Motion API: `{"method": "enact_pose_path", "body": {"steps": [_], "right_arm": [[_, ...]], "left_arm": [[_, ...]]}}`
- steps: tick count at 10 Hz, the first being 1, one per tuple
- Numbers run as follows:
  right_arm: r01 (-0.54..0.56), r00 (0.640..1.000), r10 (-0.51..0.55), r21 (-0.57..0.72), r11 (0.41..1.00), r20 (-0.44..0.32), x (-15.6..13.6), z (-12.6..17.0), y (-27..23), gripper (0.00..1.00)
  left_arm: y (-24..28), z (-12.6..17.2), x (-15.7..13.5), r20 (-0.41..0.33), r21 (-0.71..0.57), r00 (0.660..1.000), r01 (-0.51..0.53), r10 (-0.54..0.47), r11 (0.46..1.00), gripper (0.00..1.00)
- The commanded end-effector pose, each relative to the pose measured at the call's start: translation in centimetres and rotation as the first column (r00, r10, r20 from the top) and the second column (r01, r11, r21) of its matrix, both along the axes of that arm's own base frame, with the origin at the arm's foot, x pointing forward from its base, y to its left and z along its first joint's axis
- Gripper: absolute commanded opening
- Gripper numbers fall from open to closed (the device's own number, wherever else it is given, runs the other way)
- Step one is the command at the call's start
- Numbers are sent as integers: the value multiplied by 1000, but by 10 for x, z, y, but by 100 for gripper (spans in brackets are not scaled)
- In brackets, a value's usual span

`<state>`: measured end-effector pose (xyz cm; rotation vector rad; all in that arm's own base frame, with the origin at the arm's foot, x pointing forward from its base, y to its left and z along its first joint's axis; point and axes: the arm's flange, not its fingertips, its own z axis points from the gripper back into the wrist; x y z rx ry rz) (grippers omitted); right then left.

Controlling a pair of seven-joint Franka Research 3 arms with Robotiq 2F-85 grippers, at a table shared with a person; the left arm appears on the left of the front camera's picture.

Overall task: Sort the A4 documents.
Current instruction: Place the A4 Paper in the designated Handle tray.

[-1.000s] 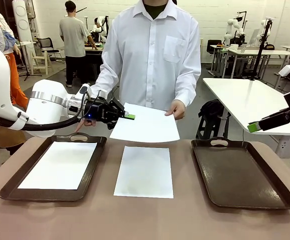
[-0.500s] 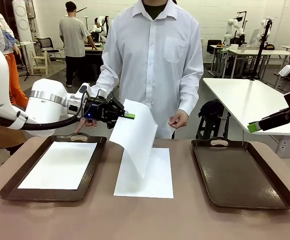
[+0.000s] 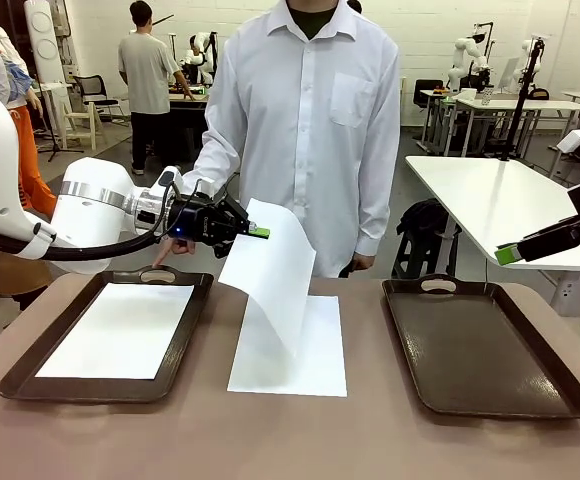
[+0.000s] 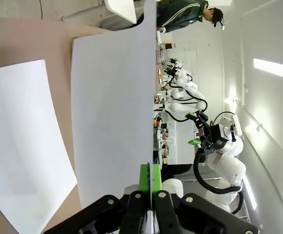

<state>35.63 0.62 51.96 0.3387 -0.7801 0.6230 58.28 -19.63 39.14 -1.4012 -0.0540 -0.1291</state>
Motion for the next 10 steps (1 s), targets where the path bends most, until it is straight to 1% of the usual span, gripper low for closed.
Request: {"method": "enact_pose_path", "body": {"steps": [1,4,5,6,8,10], "right_arm": [[-1,1000,1,1,1000,-2,0,-1,0,100],[-1,1000,1,1,1000,-2,0,-1,0,100],[-1,1000,1,1,1000,-2,0,-1,0,100],[-1,1000,1,1,1000,-2,0,-1,0,100],[-1,1000,1,1,1000,-2,0,-1,0,100],[-1,1000,1,1,1000,-2,0,-1,0,100]], "left_arm": [[-1,-1,1,-1,-3,1000,2,-2,1000,0],[0,0,0,0,0,1000,0,0,1000,1],[3,15,-5,81,113,994,68,-78,991,1],[13,33,-13,125,209,984,102,-130,973,1],[45,47,-23,91,339,979,142,-183,930,1],[84,58,-32,66,419,989,91,-130,903,1]]}}
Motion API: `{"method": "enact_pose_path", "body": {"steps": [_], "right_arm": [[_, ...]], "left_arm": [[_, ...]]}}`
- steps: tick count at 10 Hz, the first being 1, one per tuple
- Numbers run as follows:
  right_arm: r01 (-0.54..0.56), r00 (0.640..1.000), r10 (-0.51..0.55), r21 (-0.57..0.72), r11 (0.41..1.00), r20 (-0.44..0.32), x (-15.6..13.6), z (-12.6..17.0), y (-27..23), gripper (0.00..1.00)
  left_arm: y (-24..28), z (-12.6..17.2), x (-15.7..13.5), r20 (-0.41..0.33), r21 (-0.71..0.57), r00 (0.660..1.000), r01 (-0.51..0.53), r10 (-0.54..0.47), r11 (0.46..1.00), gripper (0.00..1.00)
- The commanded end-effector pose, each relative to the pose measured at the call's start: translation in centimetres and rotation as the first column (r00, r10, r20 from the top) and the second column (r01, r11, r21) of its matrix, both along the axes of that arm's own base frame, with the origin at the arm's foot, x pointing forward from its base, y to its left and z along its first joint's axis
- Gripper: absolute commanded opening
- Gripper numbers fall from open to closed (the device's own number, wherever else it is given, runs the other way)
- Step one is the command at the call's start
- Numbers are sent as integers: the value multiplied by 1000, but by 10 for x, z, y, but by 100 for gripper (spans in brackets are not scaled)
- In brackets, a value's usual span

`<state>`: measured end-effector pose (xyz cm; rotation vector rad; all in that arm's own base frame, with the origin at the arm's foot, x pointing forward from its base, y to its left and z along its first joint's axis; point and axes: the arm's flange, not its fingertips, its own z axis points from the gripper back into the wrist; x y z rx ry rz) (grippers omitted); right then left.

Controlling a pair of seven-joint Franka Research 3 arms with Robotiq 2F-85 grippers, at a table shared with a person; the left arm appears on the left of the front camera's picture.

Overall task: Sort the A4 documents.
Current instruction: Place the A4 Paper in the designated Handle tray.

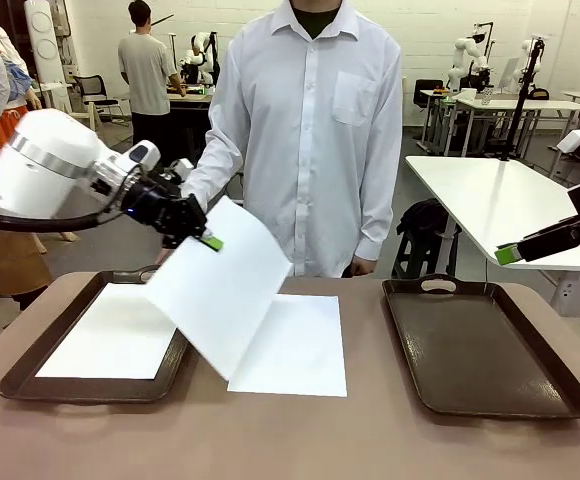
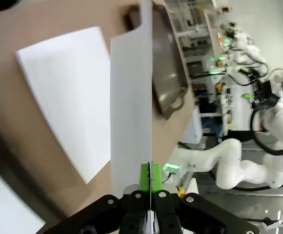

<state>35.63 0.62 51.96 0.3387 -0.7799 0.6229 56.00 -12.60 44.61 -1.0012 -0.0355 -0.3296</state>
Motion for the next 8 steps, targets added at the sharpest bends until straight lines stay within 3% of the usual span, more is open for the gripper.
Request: {"method": "enact_pose_path", "body": {"steps": [1,5,8], "right_arm": [[-1,1000,1,1,1000,-2,0,-1,0,100],[-1,1000,1,1,1000,-2,0,-1,0,100],[-1,1000,1,1,1000,-2,0,-1,0,100]], "left_arm": [[33,8,-13,-35,55,998,-59,61,997,1],[102,-3,7,-128,96,981,-136,148,986,1],[130,-39,34,-141,112,970,-183,198,977,1]]}}
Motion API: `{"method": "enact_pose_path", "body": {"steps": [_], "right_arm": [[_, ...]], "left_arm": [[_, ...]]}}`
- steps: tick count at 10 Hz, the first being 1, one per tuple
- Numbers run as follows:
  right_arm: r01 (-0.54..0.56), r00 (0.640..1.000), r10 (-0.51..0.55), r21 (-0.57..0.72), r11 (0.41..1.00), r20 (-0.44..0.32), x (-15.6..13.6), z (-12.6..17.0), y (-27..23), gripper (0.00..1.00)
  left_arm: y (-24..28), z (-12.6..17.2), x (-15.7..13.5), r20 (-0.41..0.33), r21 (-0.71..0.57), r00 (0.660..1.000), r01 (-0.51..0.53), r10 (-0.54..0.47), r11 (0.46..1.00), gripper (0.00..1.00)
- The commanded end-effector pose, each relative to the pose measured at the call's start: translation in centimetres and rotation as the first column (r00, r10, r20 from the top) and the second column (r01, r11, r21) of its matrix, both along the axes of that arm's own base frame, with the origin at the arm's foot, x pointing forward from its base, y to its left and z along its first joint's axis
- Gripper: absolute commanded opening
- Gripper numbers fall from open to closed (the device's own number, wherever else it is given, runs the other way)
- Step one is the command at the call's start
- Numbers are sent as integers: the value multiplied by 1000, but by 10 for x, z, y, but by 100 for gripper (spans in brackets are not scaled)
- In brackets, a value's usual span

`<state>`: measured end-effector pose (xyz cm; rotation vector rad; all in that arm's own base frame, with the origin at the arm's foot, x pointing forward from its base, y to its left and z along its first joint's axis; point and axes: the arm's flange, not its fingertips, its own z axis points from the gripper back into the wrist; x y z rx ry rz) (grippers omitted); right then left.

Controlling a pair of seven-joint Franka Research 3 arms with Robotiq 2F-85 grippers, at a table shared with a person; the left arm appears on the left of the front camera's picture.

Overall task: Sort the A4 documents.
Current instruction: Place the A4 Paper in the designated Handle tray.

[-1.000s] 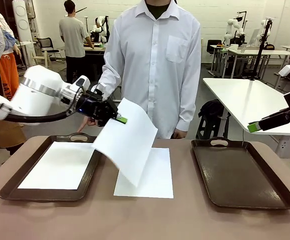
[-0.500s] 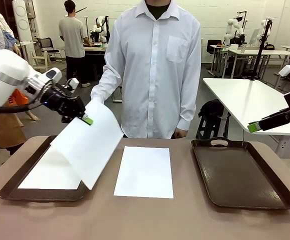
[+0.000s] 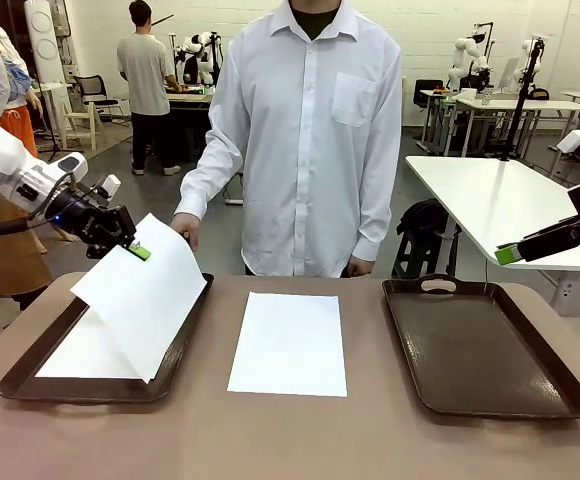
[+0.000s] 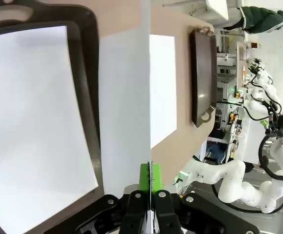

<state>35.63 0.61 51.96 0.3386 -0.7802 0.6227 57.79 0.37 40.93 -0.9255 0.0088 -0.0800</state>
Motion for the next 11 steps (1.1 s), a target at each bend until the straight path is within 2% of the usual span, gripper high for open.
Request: {"method": "enact_pose_path", "body": {"steps": [1,5,8,11], "right_arm": [[-2,1000,2,1,1000,-2,0,-1,0,100],[-2,1000,2,1,1000,-2,0,-1,0,100],[-2,1000,2,1,1000,-2,0,-1,0,100],[-2,1000,2,1,1000,-2,0,-1,0,100]], "left_arm": [[5,-12,19,-5,21,1000,-18,18,1000,1],[22,-35,13,-7,166,996,-92,94,982,1],[25,-48,8,-33,247,998,-34,44,968,1],[30,-59,13,-37,377,996,-67,87,924,1]]}}
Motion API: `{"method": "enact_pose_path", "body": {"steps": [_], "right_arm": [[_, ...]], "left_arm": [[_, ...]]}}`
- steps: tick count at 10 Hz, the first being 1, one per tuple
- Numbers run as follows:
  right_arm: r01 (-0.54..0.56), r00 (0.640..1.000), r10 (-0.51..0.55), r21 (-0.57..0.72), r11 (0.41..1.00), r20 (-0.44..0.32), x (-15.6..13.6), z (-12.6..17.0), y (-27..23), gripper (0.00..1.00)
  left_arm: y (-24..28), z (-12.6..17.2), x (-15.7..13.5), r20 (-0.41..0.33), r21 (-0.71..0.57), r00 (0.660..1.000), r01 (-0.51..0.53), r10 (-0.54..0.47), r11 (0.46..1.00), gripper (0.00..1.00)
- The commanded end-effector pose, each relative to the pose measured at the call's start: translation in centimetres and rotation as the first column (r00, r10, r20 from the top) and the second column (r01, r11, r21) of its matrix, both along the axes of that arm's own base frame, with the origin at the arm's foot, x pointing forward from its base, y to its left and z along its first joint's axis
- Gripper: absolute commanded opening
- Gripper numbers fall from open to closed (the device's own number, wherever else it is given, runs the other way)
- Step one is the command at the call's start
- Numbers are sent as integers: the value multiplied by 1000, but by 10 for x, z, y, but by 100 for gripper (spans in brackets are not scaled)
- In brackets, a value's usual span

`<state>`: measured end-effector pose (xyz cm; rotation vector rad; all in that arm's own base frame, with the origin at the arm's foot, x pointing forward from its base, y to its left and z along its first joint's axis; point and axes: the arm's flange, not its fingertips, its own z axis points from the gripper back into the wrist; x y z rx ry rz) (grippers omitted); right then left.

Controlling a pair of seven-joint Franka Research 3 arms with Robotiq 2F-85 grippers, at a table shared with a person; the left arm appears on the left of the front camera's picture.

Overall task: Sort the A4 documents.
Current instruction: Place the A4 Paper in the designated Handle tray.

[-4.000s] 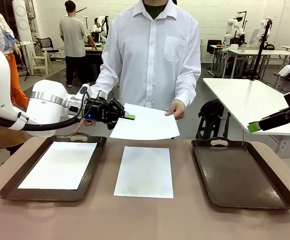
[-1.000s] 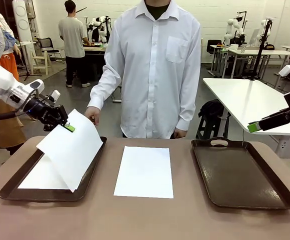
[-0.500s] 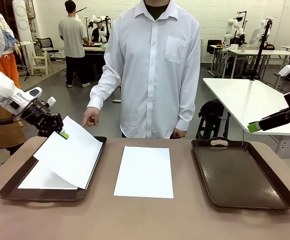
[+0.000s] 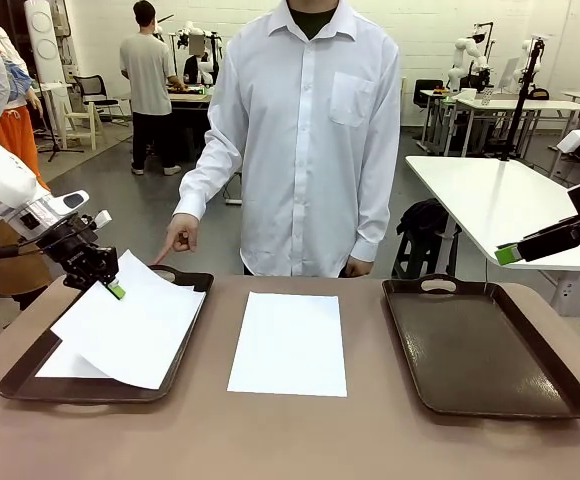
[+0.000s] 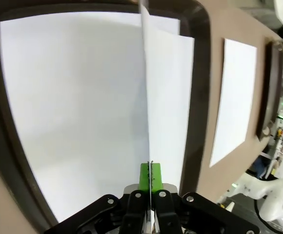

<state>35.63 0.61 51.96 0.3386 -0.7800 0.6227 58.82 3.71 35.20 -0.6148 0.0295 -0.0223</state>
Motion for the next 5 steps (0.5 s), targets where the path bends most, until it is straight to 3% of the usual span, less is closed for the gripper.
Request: {"method": "enact_pose_path", "body": {"steps": [1,5], "right_arm": [[-1,1000,1,1,1000,-2,0,-1,0,100],[-1,1000,1,1,1000,-2,0,-1,0,100]], "left_arm": [[-7,-4,5,-10,114,999,-45,47,992,1],[-9,-11,6,-7,174,996,-86,89,981,1]]}}
